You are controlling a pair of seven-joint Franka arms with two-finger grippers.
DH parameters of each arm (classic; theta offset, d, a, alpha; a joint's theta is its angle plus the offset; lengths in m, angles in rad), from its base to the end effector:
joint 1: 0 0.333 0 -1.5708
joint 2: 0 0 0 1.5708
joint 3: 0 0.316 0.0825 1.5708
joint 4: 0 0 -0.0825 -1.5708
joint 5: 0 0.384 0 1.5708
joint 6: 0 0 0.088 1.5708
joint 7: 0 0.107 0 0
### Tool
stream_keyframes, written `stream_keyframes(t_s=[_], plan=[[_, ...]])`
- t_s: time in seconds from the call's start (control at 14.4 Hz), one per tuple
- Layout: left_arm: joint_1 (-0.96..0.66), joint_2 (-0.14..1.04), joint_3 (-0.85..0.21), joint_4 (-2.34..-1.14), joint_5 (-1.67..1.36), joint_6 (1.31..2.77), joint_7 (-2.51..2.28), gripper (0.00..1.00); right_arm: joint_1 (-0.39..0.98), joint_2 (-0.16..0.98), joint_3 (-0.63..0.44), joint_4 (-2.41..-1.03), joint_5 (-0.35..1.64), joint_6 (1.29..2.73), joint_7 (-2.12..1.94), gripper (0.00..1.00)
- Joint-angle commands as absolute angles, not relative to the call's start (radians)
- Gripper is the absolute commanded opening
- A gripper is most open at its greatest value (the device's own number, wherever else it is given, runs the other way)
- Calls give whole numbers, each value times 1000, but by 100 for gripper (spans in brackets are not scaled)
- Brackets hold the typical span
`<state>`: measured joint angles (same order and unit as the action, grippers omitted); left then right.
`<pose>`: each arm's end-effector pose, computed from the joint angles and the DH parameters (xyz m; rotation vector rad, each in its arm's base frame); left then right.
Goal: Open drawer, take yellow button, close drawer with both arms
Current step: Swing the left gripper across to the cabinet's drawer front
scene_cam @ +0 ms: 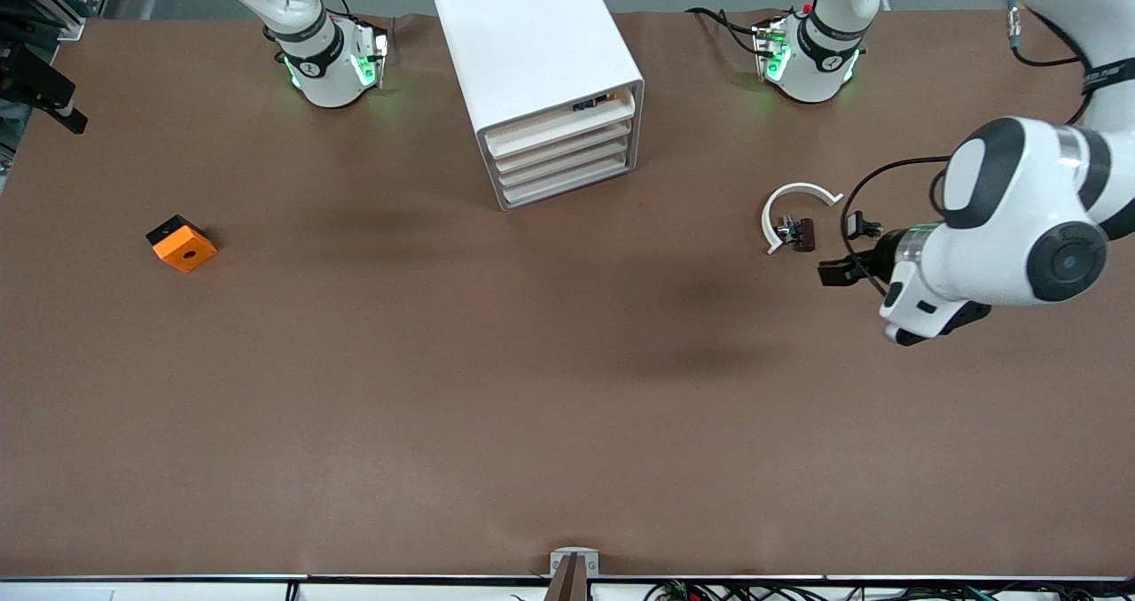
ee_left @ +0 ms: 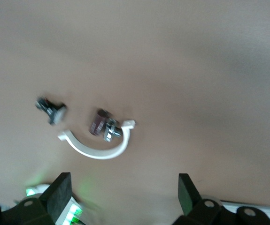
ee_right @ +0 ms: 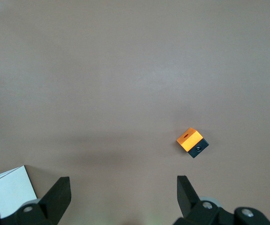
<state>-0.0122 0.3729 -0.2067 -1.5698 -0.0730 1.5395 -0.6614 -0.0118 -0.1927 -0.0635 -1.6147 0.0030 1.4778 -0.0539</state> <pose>0.6048 -0.1283 0.4067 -2.9618 -0.6836 0.6496 0.4803 -0.0397 0.6953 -3.1286 0.0316 -0.0881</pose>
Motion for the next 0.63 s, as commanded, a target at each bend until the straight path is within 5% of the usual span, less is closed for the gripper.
stream_keyframes(t_s=[0.0,0.56], plan=[[-110,428,-207,-1545,-84,1542,-960,100,-17,-199,-61,-1609,5,1468,-61,100],[-359,629,-206,-1458,-127,1617,-1647,100,-17,-199,-61,-1609,6,1468,-63,100]])
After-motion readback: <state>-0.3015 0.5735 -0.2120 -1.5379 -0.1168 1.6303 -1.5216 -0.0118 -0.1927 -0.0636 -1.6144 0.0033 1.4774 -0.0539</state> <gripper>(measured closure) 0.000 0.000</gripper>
